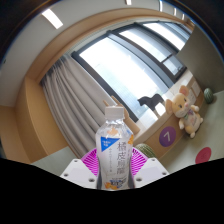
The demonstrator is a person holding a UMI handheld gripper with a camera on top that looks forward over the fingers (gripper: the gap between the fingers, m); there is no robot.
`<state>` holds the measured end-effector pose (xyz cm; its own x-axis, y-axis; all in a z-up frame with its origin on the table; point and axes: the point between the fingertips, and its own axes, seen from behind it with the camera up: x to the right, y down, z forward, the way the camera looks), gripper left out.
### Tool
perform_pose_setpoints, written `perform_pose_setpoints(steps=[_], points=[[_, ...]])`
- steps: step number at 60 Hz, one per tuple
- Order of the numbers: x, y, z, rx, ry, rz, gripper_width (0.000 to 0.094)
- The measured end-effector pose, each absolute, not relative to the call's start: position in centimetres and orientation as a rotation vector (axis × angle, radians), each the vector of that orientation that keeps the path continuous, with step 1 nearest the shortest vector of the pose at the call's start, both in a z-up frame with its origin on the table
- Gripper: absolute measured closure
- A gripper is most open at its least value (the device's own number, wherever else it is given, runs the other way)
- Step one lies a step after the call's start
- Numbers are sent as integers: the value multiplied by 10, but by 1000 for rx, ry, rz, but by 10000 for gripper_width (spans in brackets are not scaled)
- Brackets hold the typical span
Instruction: Pour water
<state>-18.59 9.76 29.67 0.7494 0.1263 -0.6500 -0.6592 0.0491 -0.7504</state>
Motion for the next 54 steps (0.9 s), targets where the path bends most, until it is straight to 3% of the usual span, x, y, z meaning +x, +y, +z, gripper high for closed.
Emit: perform_pose_setpoints(steps=[8,20,38,49,54], points=[[-135,100,295,-1518,280,186,560],[-44,113,240,-1610,222,-185,559],[36,126,146,-1686,316,-268,559],[54,135,108,-1731,314,-307,561],[55,133,111,-1701,319,-296,559]])
